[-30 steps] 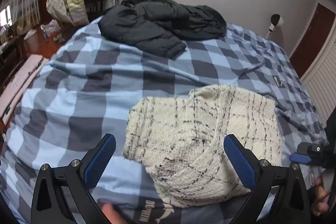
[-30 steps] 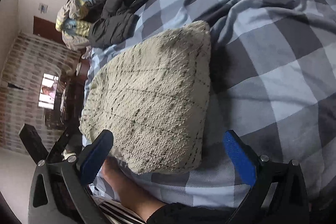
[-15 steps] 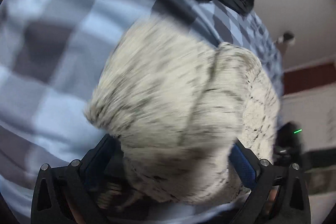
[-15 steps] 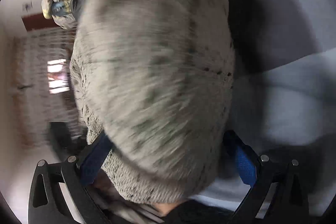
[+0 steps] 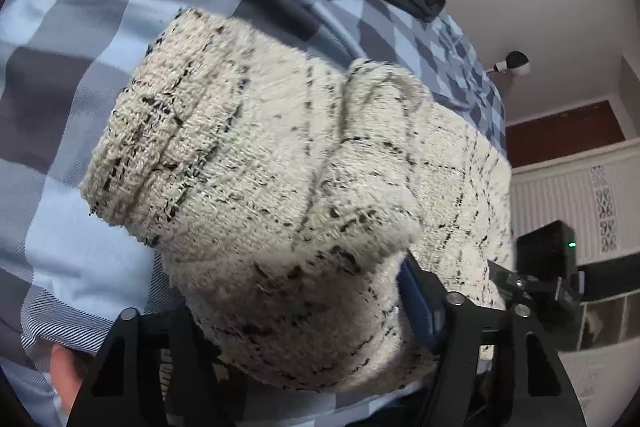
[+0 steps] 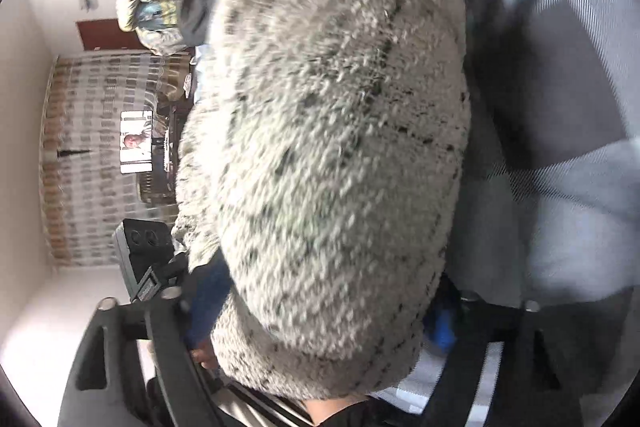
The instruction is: Fold small clothes
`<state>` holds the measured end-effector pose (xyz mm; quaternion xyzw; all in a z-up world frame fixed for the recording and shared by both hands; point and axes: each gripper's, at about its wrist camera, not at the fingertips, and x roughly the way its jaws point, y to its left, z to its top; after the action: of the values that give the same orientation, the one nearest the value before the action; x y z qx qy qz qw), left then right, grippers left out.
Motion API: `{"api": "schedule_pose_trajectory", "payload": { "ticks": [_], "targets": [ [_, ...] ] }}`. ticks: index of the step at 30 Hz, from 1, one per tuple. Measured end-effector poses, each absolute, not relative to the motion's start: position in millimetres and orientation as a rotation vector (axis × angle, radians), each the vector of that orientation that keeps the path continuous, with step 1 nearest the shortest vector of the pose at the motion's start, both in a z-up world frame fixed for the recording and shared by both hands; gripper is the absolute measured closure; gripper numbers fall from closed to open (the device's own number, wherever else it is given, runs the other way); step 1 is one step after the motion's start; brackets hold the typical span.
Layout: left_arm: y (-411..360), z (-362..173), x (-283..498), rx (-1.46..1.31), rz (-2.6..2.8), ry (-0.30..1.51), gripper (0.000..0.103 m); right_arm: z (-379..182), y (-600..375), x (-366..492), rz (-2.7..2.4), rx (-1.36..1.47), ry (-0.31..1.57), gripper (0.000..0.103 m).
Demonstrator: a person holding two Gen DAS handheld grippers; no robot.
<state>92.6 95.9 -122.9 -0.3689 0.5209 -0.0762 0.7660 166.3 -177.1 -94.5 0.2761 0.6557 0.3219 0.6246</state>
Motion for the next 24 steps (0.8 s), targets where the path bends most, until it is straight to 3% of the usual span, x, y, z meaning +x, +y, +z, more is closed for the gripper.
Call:
{"api": "schedule_pose_trajectory", "payload": {
  "ticks": [2, 3, 8, 11, 12, 13, 14, 16, 20, 24],
  "targets": [
    [83.8, -113.7, 97.1, -0.761, -0.183, 1.115, 0.04, -77.7, -181.2, 162.4, 0.744, 0.577, 1.461, 0.037],
    [74.2, -104.5, 101.5, -0.707, -0.204, 1.092, 0.047, -67.0, -185.7, 160.8, 0.742, 0.547, 1.433, 0.038],
    [45.3, -90.2, 138.6, -0.603, -0.211, 1.081, 0.046, -44.3, -218.8, 164.5, 0.687, 0.496, 1.362, 0.04],
    [38.9, -112.8, 144.8, -0.655, -0.181, 1.08, 0.033, -65.5, -244.1, 174.0, 0.612, 0.547, 1.408, 0.039],
    [38.8, -117.1, 144.4, -0.651, -0.172, 1.072, 0.022, -76.8, -248.1, 174.2, 0.597, 0.572, 1.429, 0.038],
    [38.6, -120.6, 143.3, -0.643, -0.166, 1.067, 0.01, -96.9, -256.7, 175.3, 0.566, 0.629, 1.472, 0.031],
    [36.3, -122.1, 145.4, -0.628, -0.16, 1.075, 0.007, -111.0, -261.3, 174.0, 0.526, 0.677, 1.499, 0.025],
    [37.3, -115.6, 144.7, -0.596, -0.143, 1.076, 0.006, -126.3, -265.3, 174.7, 0.46, 0.702, 1.548, 0.001],
    [55.9, -78.1, 124.7, -0.465, -0.062, 1.014, 0.006, -119.7, -270.7, 167.5, 0.443, 0.721, 1.55, 0.001],
    [72.4, -30.5, 85.4, -0.205, 0.214, 0.87, 0.004, -69.4, -294.5, 142.2, 0.382, 0.6, 1.353, 0.001]
  ]
}}
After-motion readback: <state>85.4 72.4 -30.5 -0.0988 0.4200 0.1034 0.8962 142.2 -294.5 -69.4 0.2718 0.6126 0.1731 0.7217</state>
